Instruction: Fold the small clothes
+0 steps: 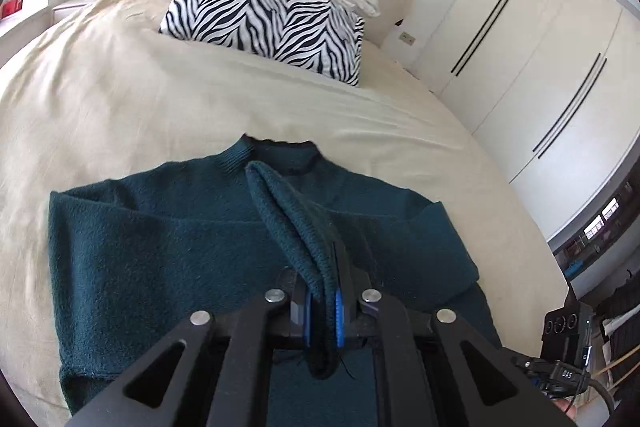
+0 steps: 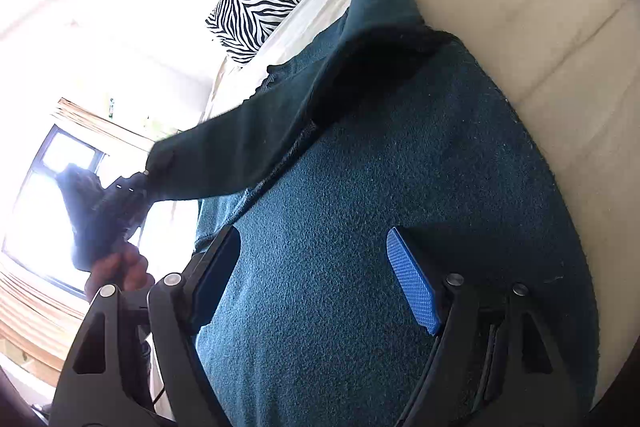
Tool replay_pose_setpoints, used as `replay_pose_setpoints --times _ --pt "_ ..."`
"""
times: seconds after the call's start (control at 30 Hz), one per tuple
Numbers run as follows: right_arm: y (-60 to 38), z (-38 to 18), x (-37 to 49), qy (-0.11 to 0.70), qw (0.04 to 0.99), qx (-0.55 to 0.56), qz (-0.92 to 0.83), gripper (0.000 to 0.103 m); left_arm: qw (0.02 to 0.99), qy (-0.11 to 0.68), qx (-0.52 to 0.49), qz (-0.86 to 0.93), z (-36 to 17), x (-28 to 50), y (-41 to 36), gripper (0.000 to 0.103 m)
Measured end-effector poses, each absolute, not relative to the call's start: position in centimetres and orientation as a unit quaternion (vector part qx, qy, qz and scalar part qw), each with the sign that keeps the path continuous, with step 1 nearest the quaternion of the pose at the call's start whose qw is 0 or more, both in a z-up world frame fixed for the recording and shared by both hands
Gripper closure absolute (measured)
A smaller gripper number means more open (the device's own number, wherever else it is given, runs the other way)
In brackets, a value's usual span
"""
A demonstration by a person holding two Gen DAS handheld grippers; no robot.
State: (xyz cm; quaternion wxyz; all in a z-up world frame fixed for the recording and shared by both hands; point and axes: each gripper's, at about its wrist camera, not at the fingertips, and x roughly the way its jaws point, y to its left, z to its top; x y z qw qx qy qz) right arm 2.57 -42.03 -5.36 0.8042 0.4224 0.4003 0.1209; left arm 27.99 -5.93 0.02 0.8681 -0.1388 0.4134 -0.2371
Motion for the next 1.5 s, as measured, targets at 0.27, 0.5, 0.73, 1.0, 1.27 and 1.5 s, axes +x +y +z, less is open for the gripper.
replay_pose_setpoints --times 0.27,0.5,0.73,1.0,1.27,1.5 --pt "-44.9 -5.8 6.0 0.369 0.765 0.518 0.101 0.028 0.856 0.450 -0.165 -0.196 -6.1 29.3 -2.8 0.093" --pt "-46.6 -7.6 10.2 0.355 0.725 0.587 0.064 0.028 0.849 0.451 -0.184 -0.206 -7.9 28.8 -2.8 0.082" --pt "-50.3 -7.8 11.5 0.280 0.716 0.638 0.036 0.029 0.846 0.448 -0.197 -0.212 -8.0 28.5 -2.5 0.082" --pt "-51.6 -8.8 10.0 0.253 0.722 0.643 0.029 0.047 0.846 0.445 -0.202 -0.212 -8.1 28.3 -2.7 0.079" --pt "-51.0 -7.2 7.5 0.299 0.744 0.597 0.022 0.044 0.840 0.430 -0.241 -0.225 -9.1 28.3 -1.5 0.080" --pt "-51.3 -2.3 8.3 0.308 0.782 0.540 0.044 0.043 0.844 0.422 -0.242 -0.225 -9.3 28.5 -1.7 0.080"
